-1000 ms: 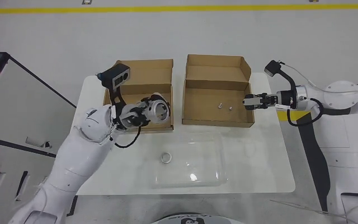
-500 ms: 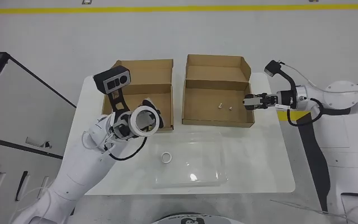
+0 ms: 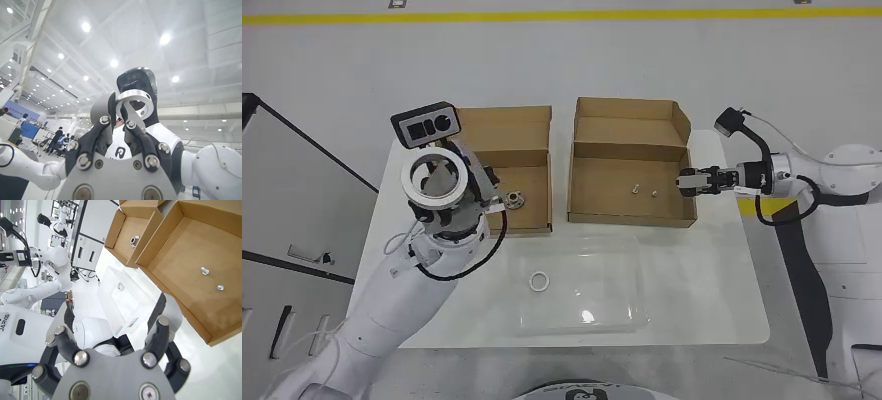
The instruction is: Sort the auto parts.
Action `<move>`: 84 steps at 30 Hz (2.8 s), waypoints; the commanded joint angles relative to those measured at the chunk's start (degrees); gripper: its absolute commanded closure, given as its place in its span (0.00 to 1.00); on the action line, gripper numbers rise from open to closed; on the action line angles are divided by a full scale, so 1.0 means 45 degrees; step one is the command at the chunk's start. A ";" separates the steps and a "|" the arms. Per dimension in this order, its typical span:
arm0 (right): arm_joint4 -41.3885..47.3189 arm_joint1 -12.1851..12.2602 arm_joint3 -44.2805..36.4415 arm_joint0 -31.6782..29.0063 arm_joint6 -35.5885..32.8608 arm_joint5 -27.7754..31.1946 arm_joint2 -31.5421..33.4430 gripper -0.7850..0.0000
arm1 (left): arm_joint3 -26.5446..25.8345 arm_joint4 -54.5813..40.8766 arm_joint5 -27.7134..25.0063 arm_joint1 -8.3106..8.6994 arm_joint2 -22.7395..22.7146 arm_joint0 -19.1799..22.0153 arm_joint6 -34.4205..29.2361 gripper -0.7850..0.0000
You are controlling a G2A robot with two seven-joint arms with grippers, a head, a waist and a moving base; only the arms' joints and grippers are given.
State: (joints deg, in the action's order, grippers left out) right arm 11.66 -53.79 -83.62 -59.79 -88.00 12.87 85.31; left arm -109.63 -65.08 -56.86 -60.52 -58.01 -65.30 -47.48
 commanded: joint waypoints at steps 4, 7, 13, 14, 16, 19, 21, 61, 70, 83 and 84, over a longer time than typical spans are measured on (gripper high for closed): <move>0.0003 0.0000 0.0000 0.0000 0.0000 0.0000 0.0000 0.00 | 0.0273 -0.0185 0.1044 -0.0162 -0.0512 -0.0151 -0.1038 1.00; 0.0003 0.0000 0.0000 0.0000 0.0000 0.0000 0.0000 0.00 | 0.0493 -0.0031 0.1686 -0.0271 -0.0925 -0.0261 -0.1680 1.00; 0.0003 0.0000 0.0000 0.0000 0.0000 0.0000 0.0000 0.00 | 0.0845 0.1223 0.2369 -0.0492 -0.1403 -0.0340 -0.2363 1.00; 0.0003 0.0000 0.0000 0.0000 0.0000 0.0000 0.0000 0.00 | 0.0862 0.1342 0.2400 -0.0526 -0.1440 -0.0346 -0.2394 1.00; 0.0003 0.0000 0.0000 0.0000 0.0000 0.0000 0.0000 0.00 | 0.0876 0.1581 0.2493 -0.0584 -0.1500 -0.0340 -0.2487 1.00; 0.0003 0.0000 0.0000 0.0000 0.0000 0.0000 0.0000 0.00 | 0.0877 0.1493 0.2583 -0.0676 -0.1564 -0.0380 -0.2577 1.00; 0.0003 0.0000 0.0000 0.0000 0.0000 0.0000 0.0000 0.00 | 0.0825 0.0933 0.2634 -0.0762 -0.1626 -0.0443 -0.2628 1.00; 0.0003 0.0000 0.0000 0.0000 0.0000 0.0000 0.0000 0.00 | 0.1183 -0.0049 0.6506 -0.3774 -0.4996 -0.1746 -0.6500 1.00; 0.0003 0.0000 0.0000 0.0000 0.0000 0.0000 0.0000 0.00 | 0.1183 -0.0049 0.6506 -0.3774 -0.4996 -0.1746 -0.6500 1.00; 0.0003 0.0000 0.0000 0.0000 0.0000 0.0000 0.0000 0.00 | 0.1183 -0.0049 0.6506 -0.3774 -0.4996 -0.1746 -0.6500 1.00; 0.0003 0.0000 0.0000 0.0000 0.0000 0.0000 0.0000 0.00 | 0.1183 -0.0049 0.6506 -0.3774 -0.4996 -0.1746 -0.6500 1.00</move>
State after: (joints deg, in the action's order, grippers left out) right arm 11.66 -53.79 -83.62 -59.79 -88.00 12.87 85.31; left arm -104.31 -65.30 -27.59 -77.50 -80.49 -73.16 -76.73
